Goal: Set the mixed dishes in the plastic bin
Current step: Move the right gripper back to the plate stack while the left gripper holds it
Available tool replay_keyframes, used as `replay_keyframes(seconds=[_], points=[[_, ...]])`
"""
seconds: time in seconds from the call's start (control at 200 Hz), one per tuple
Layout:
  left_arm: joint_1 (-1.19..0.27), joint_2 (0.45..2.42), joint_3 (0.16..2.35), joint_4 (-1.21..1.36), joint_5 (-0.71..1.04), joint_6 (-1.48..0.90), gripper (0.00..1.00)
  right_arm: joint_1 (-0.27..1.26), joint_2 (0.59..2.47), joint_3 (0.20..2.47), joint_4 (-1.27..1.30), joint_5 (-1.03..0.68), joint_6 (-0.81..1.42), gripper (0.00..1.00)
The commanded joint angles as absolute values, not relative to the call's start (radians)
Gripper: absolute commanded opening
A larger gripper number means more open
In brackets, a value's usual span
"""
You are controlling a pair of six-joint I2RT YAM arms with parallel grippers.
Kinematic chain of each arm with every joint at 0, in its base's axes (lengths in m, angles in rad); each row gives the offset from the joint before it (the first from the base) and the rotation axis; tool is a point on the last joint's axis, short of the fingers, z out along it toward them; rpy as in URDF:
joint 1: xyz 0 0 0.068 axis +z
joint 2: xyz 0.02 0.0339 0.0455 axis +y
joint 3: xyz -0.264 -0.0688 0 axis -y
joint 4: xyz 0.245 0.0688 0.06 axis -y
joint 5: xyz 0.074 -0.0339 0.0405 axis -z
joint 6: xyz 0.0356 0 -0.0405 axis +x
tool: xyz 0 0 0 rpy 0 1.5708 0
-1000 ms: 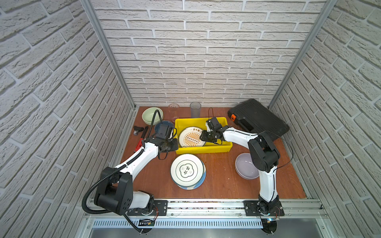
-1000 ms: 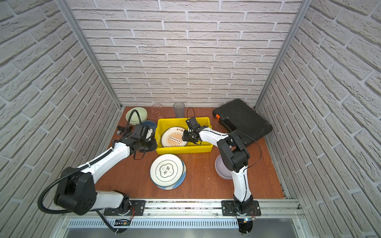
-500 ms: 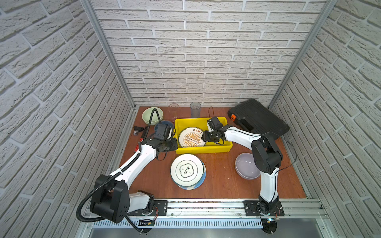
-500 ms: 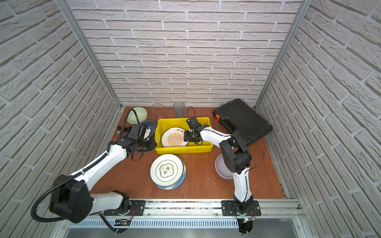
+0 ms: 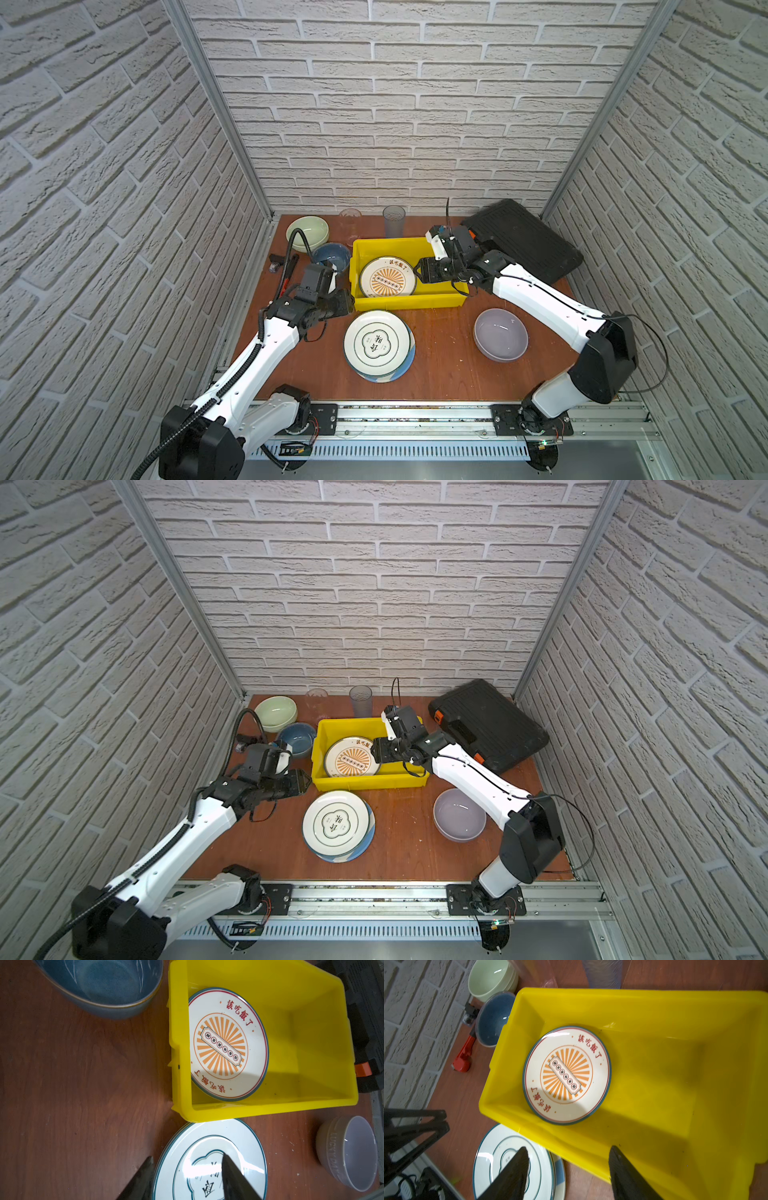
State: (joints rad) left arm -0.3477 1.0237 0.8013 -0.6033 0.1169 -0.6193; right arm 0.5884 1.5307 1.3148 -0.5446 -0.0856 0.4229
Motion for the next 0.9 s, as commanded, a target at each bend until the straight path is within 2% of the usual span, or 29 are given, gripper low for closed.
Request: replay_keyframes(seconds=[0.0,0.17,0.42,0.89], points=[[-0.348,0.992,0.773,-0.649,0.114,-0.674,0.54,0.632,1.461,1.226,-0.580,-0.113,0.425,0.63],[-0.363,0.949,0.693,-0.619,0.123,-0.751,0.52,0.697,1.337,1.054,-0.496,-0.153,0.499,0.58],[-0.426,0.891,0.584,-0.580,0.102,-0.831,0.42,0.763,1.210,0.839,-0.364,-0.086,0.644,0.54],[-0.479,0.870,0.488,-0.591,0.058,-0.863,0.31,0.845,1.309,0.761,-0.246,-0.067,0.741,0.45]])
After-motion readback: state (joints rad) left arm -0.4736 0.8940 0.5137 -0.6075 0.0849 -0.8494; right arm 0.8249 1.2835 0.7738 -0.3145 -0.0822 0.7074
